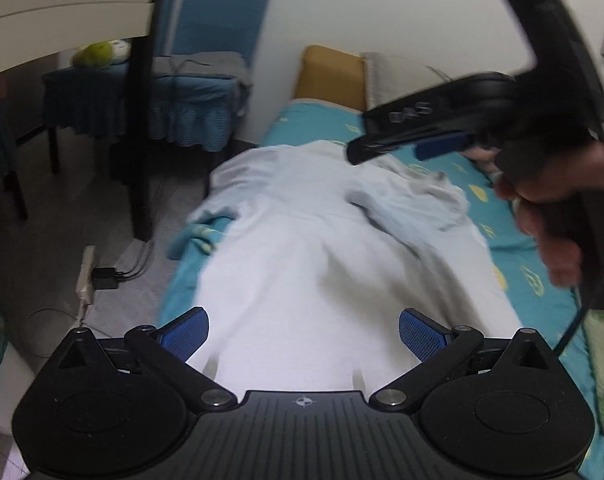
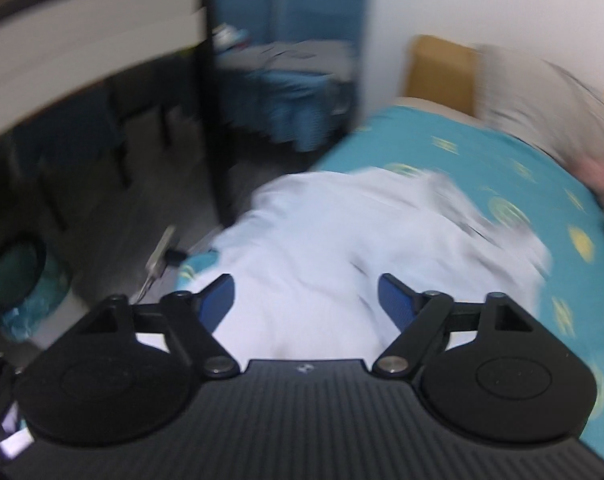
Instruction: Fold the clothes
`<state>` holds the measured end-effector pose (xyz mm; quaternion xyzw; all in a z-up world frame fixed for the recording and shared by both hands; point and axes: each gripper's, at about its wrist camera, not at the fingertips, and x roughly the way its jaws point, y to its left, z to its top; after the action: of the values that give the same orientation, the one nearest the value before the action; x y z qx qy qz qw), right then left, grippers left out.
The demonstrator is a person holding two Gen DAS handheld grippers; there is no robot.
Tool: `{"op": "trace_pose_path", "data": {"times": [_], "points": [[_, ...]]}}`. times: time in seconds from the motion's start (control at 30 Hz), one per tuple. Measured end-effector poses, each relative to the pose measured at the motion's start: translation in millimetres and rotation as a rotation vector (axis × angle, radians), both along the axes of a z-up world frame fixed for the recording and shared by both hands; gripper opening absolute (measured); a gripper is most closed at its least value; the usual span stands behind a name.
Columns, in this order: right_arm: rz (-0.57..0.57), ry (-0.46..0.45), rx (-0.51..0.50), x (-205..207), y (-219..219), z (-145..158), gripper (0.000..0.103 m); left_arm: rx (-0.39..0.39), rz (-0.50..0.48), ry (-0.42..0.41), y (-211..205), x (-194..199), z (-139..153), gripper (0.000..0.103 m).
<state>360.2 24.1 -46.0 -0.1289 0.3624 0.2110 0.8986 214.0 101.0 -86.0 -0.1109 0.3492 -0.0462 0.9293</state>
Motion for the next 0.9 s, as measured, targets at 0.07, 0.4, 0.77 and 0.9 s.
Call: {"op": "trace_pose_path", "data": {"times": [0.07,0.4,0.77,0.9], "points": [[0.066,0.042,-0.024,29,38,-14,0.078,-0.024,0.046,0.026,17,9,-11,0.101],[0.335,0.146,-0.260,105,176,-117,0.064,-0.094,0.145,0.112,52,40,-51,0.100],[0.297,0.150,-0.291,120,180,-148,0.006,-0.195,0.191,0.112,58,42,-61,0.100],[0.244,0.080,-0.197,111,162,-119,0.003,-0.203,0.193,0.072,56,39,-56,0.100]]}}
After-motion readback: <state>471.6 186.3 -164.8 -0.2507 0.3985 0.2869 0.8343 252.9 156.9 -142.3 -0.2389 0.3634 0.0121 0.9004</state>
